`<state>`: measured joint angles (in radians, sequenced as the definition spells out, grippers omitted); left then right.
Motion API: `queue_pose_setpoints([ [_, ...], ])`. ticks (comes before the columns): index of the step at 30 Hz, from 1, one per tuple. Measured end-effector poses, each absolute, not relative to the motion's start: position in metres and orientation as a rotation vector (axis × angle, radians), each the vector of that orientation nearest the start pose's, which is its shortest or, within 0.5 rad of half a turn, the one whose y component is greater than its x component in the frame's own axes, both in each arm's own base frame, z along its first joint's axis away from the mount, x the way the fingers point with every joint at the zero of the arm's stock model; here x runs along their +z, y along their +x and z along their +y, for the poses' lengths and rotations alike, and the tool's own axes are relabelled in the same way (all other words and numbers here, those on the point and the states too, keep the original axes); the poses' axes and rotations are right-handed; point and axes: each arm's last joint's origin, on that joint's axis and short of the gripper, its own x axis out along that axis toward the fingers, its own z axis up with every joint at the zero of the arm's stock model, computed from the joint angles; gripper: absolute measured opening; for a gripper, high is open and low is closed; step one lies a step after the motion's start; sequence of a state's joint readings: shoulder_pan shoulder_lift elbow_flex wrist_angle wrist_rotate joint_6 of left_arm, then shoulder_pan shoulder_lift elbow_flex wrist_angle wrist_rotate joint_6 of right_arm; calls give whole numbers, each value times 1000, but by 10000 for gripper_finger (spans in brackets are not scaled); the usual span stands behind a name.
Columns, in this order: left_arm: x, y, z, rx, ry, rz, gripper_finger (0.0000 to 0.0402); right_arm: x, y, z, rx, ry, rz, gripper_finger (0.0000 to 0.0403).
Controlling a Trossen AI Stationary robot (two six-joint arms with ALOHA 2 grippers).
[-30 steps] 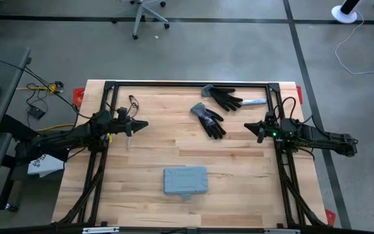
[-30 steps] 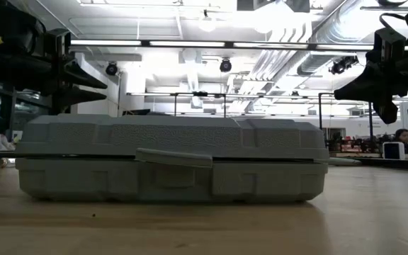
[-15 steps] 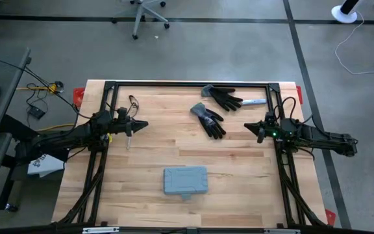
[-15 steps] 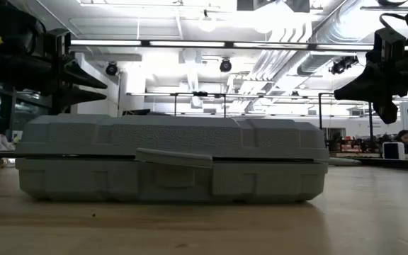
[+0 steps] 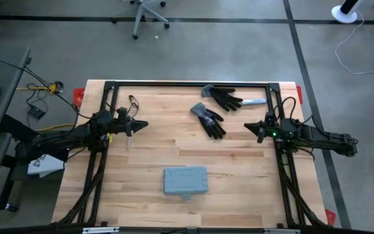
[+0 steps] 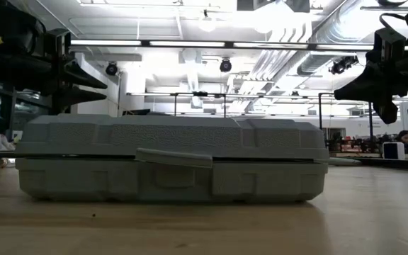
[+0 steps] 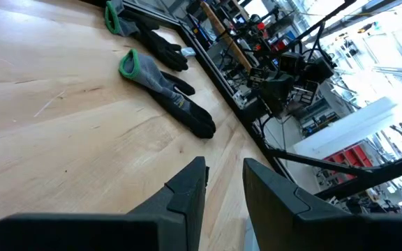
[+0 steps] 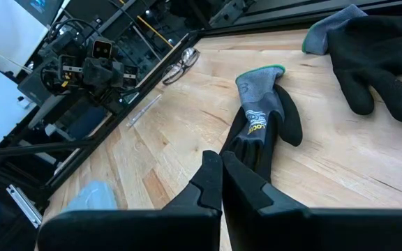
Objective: Prefit tool cases
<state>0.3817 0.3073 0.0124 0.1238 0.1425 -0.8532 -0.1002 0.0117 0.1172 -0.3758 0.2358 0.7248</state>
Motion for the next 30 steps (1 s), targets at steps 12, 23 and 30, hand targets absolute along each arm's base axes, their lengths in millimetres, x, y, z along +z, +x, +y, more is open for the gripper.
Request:
queue_pose_setpoints([
  [12, 153, 108, 39, 296, -892, 54, 90, 166, 85, -15, -417, 695, 138, 0],
  [23, 152, 109, 40, 307, -895, 67, 90, 166, 85, -15, -417, 695, 138, 0],
  [30, 150, 109, 40, 311, -898, 77, 90, 166, 85, -15, -417, 695, 138, 0],
])
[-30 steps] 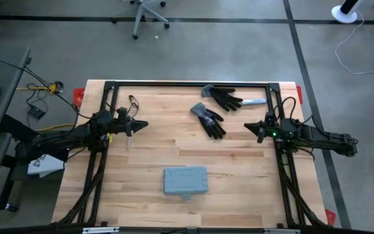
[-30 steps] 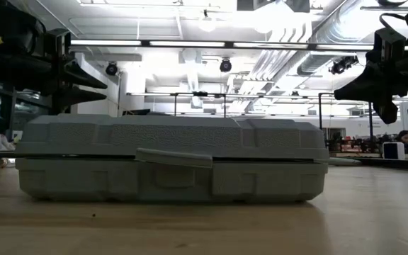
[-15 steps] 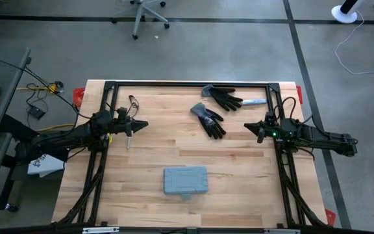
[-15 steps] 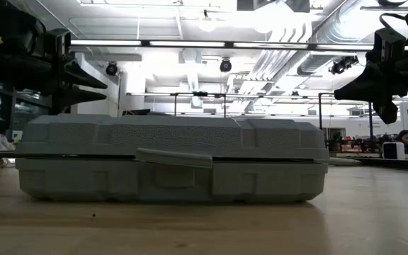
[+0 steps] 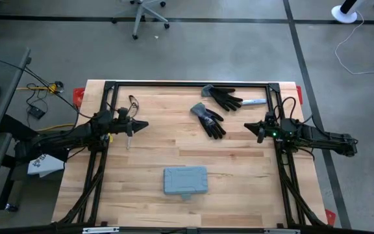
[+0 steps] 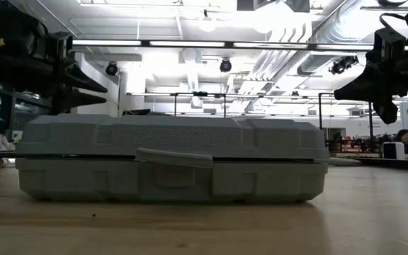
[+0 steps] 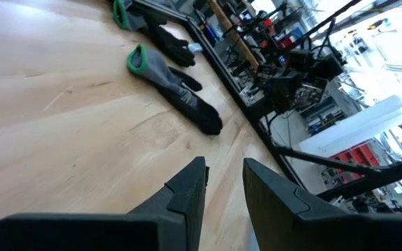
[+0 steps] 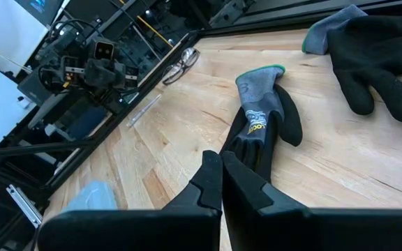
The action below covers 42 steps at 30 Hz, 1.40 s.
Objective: Prefit tool cases
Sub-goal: Adjust the screwdriver from the upper left to the middle left
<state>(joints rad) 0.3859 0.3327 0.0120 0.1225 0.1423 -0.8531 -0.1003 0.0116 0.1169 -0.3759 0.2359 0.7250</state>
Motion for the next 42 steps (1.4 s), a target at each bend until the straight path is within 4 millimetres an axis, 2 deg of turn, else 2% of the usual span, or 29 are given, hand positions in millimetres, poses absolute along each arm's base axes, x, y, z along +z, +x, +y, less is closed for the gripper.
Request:
queue_pose_setpoints([
  [17, 151, 109, 40, 310, -897, 75, 90, 166, 85, -15, -416, 695, 138, 0],
  [22, 150, 109, 42, 390, -888, 50, 90, 166, 85, -15, -417, 695, 138, 0],
  [38, 150, 109, 43, 406, -884, 39, 90, 166, 85, -15, -419, 695, 137, 0],
  [42, 151, 109, 44, 428, -902, 21, 90, 168, 84, -18, -497, 757, 69, 0],
])
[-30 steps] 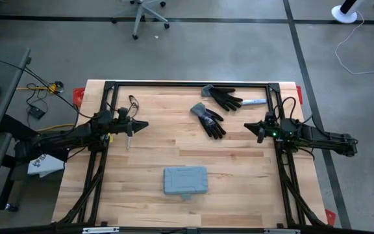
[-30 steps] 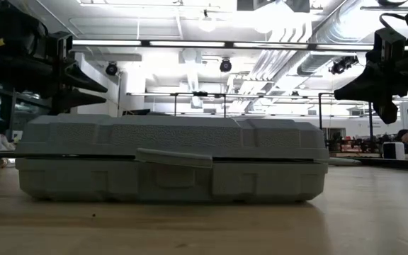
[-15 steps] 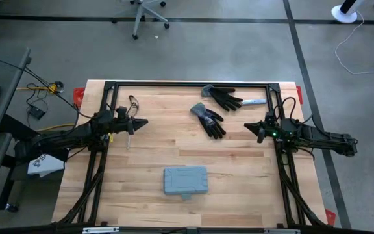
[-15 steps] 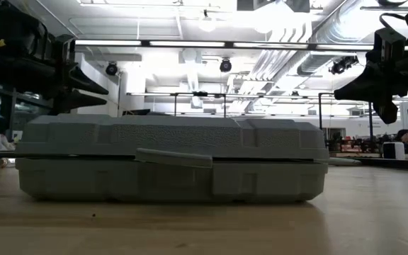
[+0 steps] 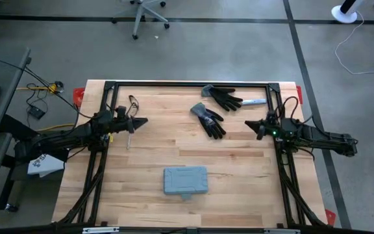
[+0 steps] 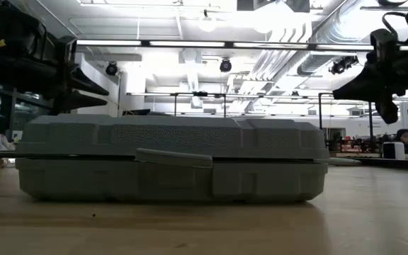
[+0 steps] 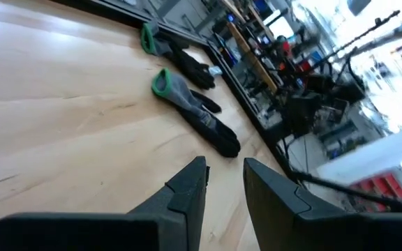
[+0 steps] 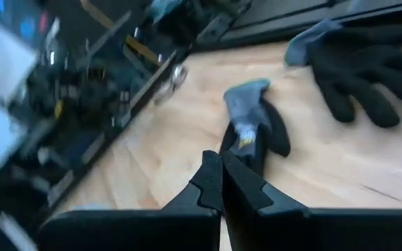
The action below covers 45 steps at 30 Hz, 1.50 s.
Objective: Prefit tool cases
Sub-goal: Adjust the screwdriver from the upper left to the middle left
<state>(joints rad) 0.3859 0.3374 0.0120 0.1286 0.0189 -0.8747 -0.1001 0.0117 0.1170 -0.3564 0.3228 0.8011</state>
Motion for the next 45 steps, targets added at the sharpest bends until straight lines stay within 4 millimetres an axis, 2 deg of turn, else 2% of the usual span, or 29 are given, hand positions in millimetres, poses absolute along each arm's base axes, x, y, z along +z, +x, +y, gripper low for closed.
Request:
queue_pose_setpoints([
  [5, 155, 109, 45, 463, -948, -64, 90, 172, 84, -19, -532, 947, -32, 0],
  [10, 164, 109, 46, 444, -953, -161, 90, 171, 85, -18, -505, 1115, -56, 0],
  [19, 180, 109, 46, 346, -1029, -325, 90, 183, 87, -17, -414, 1076, -137, 0],
  [25, 188, 111, 47, 361, -1024, -288, 87, 188, 87, -17, -379, 1038, -173, 0],
  [31, 203, 115, 46, 426, -975, -23, 51, 188, 87, -17, -380, 1028, -170, 0],
  [37, 223, 118, 47, 406, -864, -34, 26, 188, 87, -18, -392, 1011, -167, 0],
  [45, 220, 118, 47, 415, -856, -9, 24, 187, 87, -18, -400, 1007, -166, 0],
])
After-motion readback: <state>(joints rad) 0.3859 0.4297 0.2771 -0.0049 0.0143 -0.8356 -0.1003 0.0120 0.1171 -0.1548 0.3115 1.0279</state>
